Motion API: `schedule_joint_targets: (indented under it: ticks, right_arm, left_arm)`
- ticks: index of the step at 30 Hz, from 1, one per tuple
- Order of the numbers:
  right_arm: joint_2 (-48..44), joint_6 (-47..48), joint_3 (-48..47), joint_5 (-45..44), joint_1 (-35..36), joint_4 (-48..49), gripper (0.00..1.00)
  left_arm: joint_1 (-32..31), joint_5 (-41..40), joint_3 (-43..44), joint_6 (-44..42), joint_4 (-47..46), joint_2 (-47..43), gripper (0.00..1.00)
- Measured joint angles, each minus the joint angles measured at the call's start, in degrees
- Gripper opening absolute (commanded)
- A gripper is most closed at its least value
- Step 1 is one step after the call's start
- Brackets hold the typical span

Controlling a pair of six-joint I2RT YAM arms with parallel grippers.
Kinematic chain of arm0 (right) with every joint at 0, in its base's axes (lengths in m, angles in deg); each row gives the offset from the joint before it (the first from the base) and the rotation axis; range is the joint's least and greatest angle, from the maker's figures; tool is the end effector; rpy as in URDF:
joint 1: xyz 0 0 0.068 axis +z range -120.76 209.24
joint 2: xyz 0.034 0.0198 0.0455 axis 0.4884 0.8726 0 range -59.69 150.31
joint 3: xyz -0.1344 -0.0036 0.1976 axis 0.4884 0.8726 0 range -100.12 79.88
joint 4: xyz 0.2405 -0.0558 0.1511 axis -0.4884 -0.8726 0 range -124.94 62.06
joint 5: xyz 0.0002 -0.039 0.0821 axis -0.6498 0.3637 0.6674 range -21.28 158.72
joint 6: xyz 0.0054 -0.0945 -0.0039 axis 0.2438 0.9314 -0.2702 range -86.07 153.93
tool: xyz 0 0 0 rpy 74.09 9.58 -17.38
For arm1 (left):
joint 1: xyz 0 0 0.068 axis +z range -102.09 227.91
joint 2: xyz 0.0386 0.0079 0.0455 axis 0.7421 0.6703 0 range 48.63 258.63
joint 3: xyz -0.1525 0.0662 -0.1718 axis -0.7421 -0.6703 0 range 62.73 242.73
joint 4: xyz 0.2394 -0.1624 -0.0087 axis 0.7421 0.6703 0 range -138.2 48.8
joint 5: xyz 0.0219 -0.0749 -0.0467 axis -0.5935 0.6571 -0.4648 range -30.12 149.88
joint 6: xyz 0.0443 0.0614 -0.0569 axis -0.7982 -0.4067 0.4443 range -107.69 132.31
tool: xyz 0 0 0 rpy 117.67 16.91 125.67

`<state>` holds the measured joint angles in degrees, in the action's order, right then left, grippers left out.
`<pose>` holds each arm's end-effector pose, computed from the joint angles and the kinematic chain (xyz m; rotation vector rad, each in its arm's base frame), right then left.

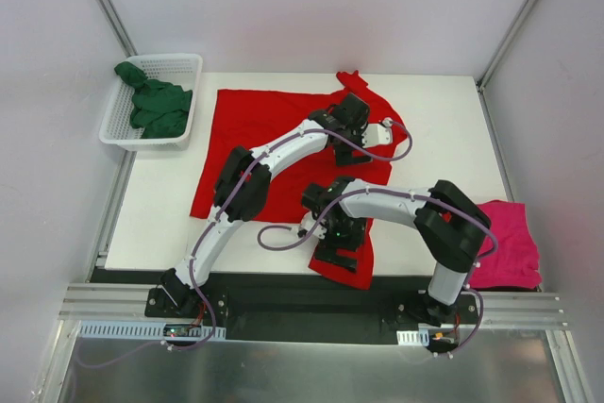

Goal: Fold and stack the t-shirts
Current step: Flatten out the tshirt

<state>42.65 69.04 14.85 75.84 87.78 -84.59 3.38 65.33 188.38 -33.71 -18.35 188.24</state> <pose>0.1543 0.2723 0.0597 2.2157 -2.0877 -0.1640 0.4151 -0.4198 0.1436 1.6907 1.6080 -0.0981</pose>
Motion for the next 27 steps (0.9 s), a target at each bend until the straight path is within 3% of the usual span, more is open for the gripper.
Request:
schedule_joint_targets:
  ticks: [5,9,20,27]
  right_arm:
    - [-1.5,-0.5,0.0,-6.6,-3.7,1.3,0.78]
    - [-3.1,-0.9,0.0,-9.8,-3.9,1.4,0.73]
    - [-6.4,-1.9,0.2,-13.0,-3.8,-1.2,0.67]
    - [-8.8,-2.6,5.8,-13.2,-3.8,0.8,0.63]
  left_arm:
    - [0.0,-0.1,-0.5,0.0,-0.1,0.0,0.99]
    - [0.0,-0.4,-1.1,-0.1,0.0,0.0,0.99]
    - [0.0,-1.6,-1.1,-1.4,0.0,0.0,0.99]
    - [0.0,-2.7,-1.2,-1.5,0.0,0.0,0.99]
